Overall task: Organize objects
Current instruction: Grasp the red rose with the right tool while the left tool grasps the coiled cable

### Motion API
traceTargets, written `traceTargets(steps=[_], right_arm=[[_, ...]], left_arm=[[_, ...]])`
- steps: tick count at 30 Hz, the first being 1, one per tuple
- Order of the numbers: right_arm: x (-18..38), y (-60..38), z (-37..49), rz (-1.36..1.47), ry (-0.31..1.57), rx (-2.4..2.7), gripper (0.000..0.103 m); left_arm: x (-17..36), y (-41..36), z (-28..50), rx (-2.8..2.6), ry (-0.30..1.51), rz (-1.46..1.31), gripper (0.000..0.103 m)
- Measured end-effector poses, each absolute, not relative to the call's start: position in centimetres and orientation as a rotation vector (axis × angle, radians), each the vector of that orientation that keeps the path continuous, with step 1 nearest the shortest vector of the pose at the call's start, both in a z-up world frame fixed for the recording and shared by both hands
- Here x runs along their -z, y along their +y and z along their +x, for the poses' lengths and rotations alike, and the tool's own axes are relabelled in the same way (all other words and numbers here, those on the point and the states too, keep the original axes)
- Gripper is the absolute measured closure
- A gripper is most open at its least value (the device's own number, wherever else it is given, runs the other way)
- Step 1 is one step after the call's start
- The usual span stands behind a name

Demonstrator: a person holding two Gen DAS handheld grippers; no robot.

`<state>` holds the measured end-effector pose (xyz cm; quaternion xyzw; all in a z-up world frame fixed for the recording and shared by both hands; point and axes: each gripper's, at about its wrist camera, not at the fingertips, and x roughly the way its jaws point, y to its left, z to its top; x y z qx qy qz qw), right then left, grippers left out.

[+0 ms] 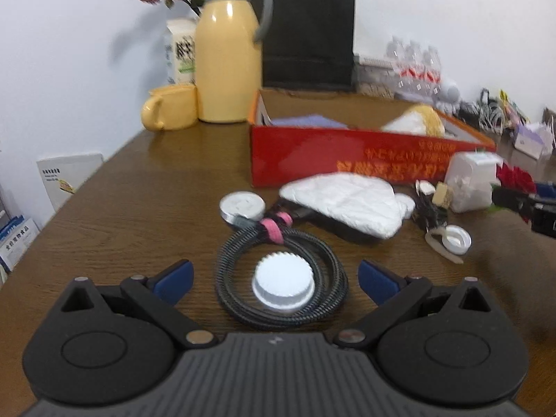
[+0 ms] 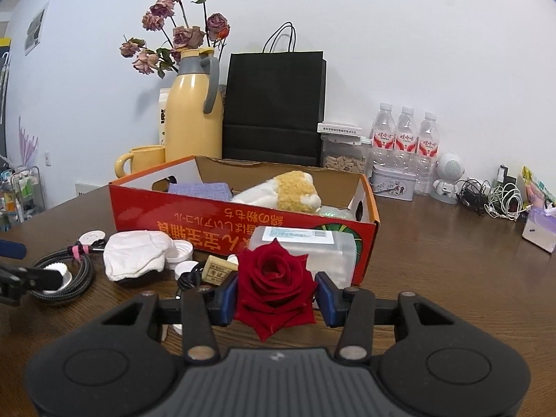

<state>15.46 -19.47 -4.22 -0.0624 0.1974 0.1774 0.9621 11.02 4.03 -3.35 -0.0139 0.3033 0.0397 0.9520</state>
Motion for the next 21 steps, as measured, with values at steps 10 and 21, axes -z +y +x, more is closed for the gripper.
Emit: traceTargets(steps=[10,21], right_arm=[[4.2,-19.3,15.2,-0.138,0.39,-0.373,0.058],[4.2,-19.4,15.2,-0.127,0.391,-0.382,0.058]], left_arm=[[4.2,4.0,13.6,-0.078,0.703,-0.012,0.0],[4.1,3.7,13.7,-0.086,0.677,-0.015,0.011]])
